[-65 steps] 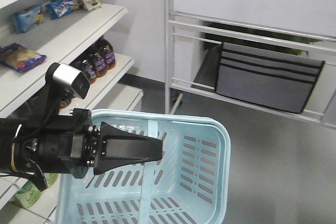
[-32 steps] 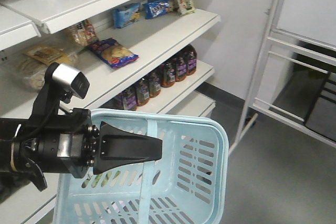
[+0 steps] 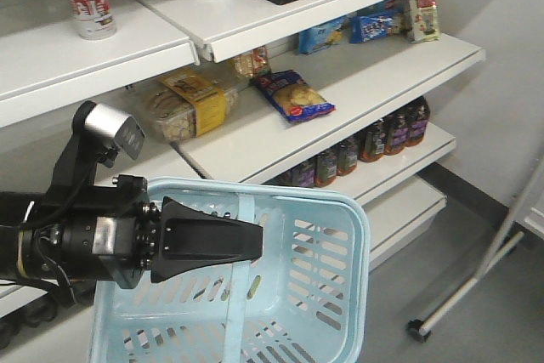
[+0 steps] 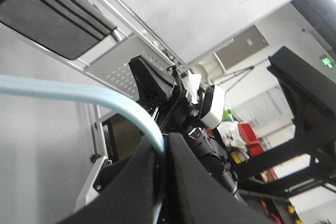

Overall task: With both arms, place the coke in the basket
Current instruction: 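Drive the base toward the shelf holding the red Coca-Cola bottle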

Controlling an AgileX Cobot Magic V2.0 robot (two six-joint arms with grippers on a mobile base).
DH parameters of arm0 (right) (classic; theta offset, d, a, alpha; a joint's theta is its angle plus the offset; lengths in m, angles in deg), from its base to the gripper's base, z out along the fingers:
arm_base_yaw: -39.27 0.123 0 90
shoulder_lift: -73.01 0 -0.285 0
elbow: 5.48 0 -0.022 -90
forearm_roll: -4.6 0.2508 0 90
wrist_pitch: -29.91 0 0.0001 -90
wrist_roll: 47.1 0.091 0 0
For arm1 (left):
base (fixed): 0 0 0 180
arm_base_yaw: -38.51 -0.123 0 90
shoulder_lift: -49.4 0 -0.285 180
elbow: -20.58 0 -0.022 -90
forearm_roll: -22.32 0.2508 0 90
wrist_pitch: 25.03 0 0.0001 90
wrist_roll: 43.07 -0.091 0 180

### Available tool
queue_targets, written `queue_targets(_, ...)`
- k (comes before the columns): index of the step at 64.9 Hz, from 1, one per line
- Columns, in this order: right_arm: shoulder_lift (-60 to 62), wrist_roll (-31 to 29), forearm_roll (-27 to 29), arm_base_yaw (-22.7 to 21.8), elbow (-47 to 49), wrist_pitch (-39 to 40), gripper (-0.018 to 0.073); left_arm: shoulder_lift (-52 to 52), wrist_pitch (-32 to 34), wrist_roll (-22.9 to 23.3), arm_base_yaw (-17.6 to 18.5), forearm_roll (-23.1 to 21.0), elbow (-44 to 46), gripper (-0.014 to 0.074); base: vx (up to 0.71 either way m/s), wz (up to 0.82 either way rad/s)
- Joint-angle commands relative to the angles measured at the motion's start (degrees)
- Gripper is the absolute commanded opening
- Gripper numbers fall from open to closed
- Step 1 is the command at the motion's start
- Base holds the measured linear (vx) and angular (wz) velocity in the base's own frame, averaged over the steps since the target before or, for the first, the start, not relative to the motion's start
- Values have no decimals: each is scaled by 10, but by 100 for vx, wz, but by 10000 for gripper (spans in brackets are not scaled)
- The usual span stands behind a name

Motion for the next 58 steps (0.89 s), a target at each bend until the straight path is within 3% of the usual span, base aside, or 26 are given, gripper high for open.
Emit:
queue_targets(1,6,-5,-4,-4,-8,42,-9,-17,114,-1,3,-49,13,-7,9,40)
queue_targets(58,6,-5,-4,-4,-8,42,-9,-17,114,-1,3,-49,13,-7,8,39)
